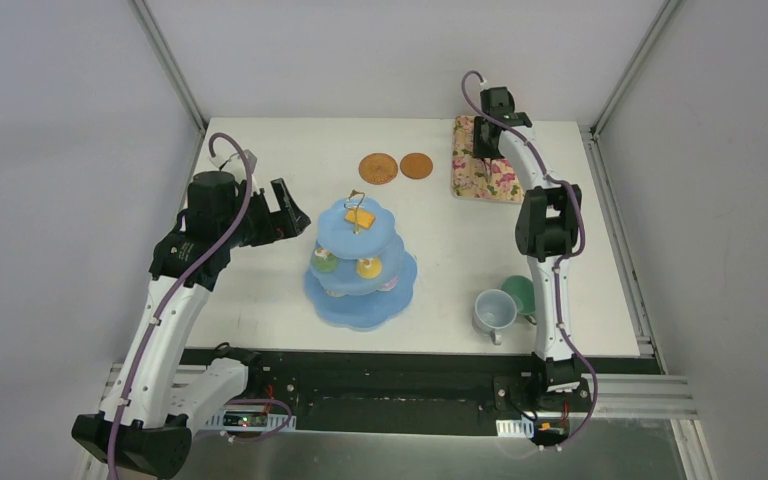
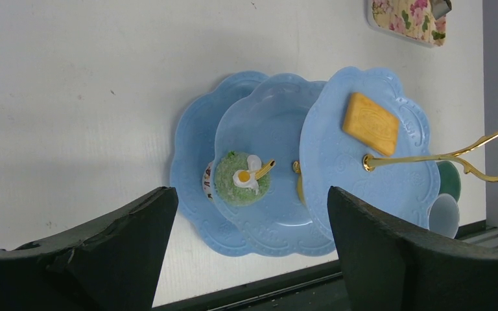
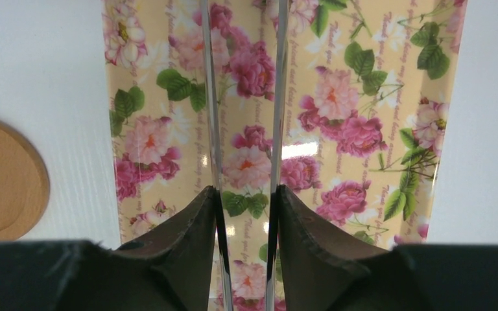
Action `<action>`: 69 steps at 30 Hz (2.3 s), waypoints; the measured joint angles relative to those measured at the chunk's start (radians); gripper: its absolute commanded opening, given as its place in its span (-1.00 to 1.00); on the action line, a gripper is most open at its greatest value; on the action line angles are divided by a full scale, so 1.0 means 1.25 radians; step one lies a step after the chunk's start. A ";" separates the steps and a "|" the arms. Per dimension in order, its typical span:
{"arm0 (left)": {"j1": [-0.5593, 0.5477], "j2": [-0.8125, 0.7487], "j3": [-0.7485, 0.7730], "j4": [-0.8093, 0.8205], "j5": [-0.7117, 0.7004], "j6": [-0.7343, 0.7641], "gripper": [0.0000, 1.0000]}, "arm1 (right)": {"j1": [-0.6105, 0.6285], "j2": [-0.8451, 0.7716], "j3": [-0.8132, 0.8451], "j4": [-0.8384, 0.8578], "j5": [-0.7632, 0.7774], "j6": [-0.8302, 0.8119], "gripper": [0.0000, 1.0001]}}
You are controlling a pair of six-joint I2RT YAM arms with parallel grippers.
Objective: Serve the afternoon tea
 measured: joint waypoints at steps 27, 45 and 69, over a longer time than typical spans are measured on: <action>0.000 -0.016 0.008 0.014 0.008 -0.036 0.79 | -0.112 -0.752 -0.816 0.101 -0.290 0.216 -0.67; 0.000 0.009 0.008 0.049 0.029 -0.073 0.77 | 0.015 -1.187 -0.847 -0.113 -0.732 0.256 -0.69; 0.000 0.012 0.006 0.063 0.043 -0.099 0.75 | 0.427 -1.117 -0.810 -0.155 -0.696 0.348 -0.69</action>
